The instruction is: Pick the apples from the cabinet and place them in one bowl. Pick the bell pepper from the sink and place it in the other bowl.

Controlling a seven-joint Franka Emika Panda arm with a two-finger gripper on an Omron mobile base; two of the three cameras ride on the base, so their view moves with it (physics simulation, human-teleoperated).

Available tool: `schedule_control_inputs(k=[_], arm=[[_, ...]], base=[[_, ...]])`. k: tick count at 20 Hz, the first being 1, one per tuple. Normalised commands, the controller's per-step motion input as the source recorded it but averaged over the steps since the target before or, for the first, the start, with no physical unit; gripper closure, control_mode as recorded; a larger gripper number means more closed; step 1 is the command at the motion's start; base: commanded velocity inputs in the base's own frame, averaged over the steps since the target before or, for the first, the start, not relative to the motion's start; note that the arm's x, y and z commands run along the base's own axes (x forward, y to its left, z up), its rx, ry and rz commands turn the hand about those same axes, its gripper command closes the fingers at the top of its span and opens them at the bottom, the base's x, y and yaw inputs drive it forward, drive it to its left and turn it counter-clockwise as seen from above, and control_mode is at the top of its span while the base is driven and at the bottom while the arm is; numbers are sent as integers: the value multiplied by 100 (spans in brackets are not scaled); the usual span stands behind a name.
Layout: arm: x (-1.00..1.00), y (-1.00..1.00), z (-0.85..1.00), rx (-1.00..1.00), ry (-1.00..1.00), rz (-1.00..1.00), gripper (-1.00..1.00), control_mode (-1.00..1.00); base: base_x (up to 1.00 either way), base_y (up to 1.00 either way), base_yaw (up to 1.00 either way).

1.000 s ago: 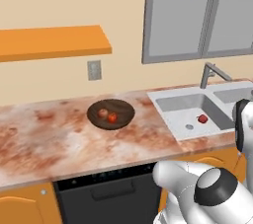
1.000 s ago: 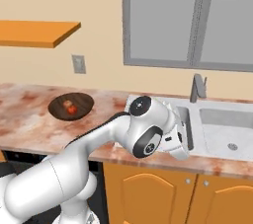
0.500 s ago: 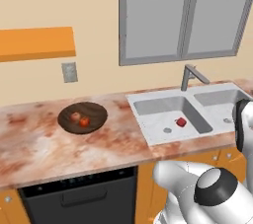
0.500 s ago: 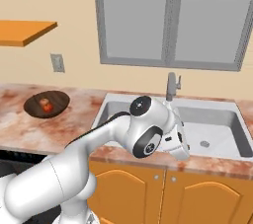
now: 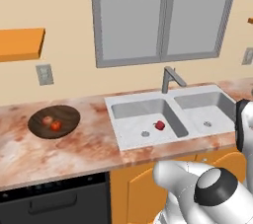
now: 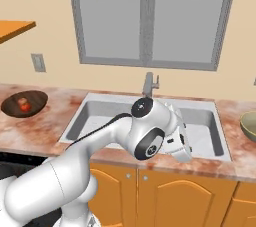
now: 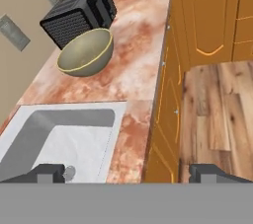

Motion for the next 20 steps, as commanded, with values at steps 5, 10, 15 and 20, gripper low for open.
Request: schedule_control_inputs(k=[5, 10, 15, 20], arm=[[0, 0, 0, 0, 0, 0, -100, 100], [0, 0, 0, 0, 0, 0, -100, 100], [0, 0, 0, 0, 0, 0, -100, 100], [0, 0, 0, 0, 0, 0, -100, 100]], base=[[7, -55, 0], [7, -55, 0], [8, -54, 0], [12, -49, 0]])
